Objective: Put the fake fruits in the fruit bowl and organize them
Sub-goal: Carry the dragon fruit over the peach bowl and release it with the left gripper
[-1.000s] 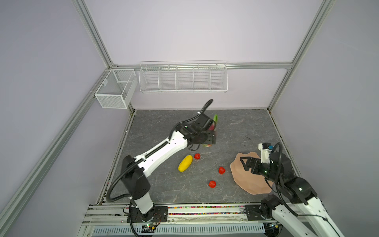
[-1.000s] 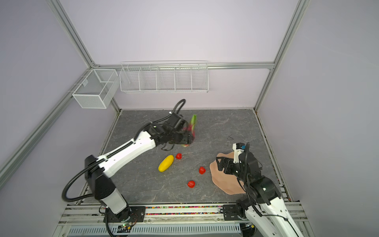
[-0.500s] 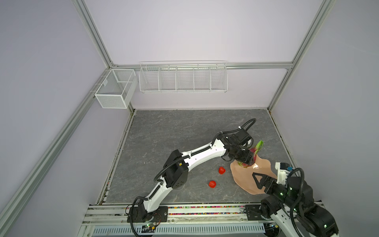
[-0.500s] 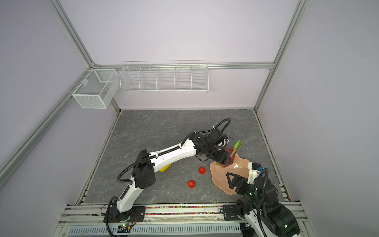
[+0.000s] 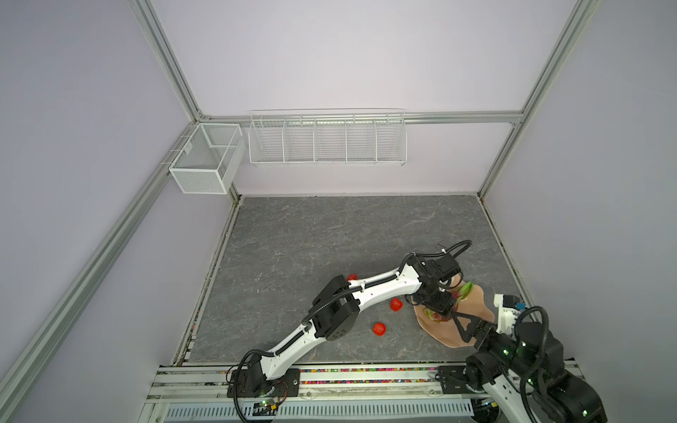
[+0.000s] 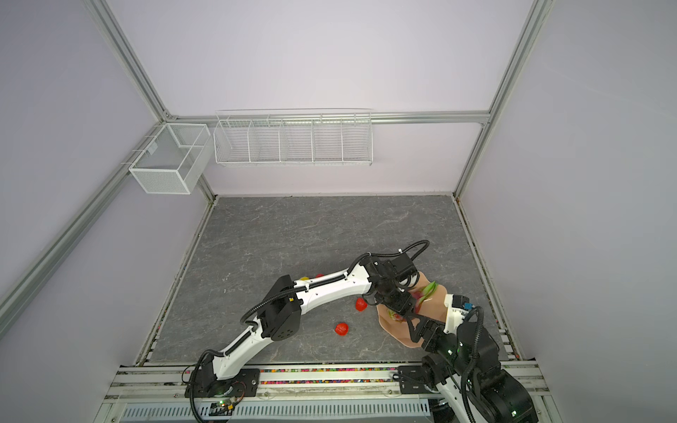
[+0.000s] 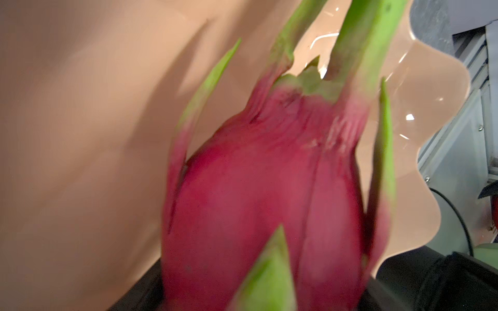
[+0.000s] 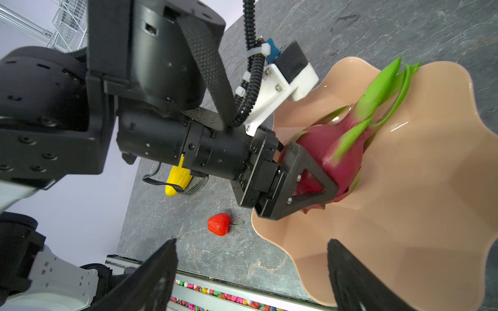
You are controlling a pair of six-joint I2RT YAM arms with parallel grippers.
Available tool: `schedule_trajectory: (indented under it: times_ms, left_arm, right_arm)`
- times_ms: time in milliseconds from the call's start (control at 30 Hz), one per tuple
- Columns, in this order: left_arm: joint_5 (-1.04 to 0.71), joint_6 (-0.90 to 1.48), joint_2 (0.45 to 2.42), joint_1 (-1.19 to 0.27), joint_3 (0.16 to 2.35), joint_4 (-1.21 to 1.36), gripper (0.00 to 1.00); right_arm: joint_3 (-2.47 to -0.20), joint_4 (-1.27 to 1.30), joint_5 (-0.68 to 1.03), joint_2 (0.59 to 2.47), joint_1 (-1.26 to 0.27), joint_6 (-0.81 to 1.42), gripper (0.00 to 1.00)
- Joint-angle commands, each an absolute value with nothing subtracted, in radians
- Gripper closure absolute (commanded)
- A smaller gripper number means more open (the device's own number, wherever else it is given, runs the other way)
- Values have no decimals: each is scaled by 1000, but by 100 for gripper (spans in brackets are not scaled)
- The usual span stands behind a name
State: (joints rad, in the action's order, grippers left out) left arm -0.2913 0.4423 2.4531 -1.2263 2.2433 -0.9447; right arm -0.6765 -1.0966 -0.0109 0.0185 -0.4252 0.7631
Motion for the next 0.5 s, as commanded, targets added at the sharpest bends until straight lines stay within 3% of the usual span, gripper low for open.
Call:
schedule_trajectory:
  times_ms: [0, 467]
  left_arm:
    - [-273, 409, 2459, -1232, 2297, -987, 26]
    - [-241, 368, 2398, -1234, 2309, -974, 2]
  right_arm:
    - [-672, -1101, -16, 6, -422, 771, 12]
    - [-672, -1090, -28, 9, -422, 760, 12]
